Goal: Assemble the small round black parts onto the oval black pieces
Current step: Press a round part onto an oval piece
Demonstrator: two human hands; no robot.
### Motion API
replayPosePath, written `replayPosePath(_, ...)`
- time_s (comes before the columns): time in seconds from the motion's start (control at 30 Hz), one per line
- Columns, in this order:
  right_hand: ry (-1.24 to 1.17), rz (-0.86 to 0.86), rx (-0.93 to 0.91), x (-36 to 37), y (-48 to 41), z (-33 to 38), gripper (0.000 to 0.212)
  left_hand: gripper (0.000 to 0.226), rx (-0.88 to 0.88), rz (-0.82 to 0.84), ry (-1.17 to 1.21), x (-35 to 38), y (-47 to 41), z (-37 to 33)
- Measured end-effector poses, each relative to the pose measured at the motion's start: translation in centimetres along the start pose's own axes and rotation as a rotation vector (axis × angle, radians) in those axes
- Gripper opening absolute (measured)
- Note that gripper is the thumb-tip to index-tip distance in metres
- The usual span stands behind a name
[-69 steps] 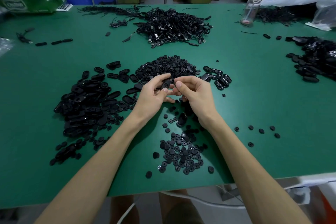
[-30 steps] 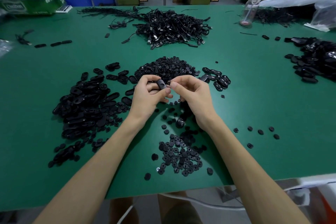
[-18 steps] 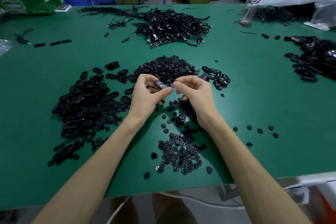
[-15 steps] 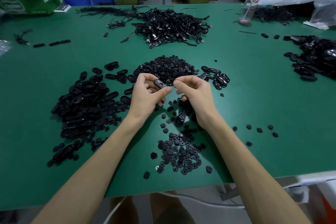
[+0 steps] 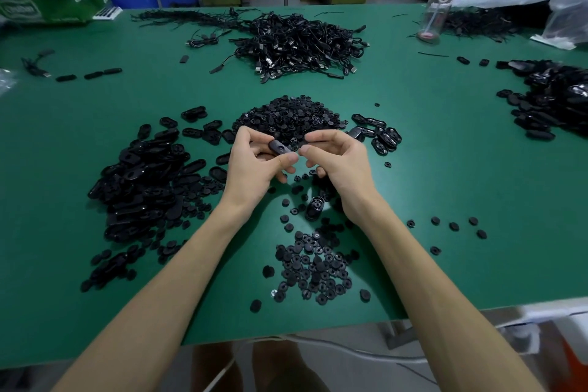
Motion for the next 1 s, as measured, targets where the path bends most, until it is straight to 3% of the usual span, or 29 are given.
replayPosePath(0.47,0.052,0.006,-0.003,0.16,0.07,-0.10,0.008,0.039,-0.015,0.024,0.030,0.09,-0.05,0.06)
replayPosePath(0.7,0.017,0.030,-0.003,0.20,0.10,-0.08,0.007,0.048,-0.032,-0.012,-0.037,-0.24,0.10,0.21)
replayPosePath(1.0,0.021,0.054,-0.009,0.48,0.19,0.03,0.012,0.021,-0.041,-0.043,0.071,-0.59,-0.33,0.92)
Point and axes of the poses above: each hand's wrist, its own y-axis away from the middle knuckle, its own x-axis out of the palm, z = x × y, the point moved 6 cm from there along -y, towards the middle knuckle, and after that the axes turned 2 degrees about -y, right-handed, at the moved point
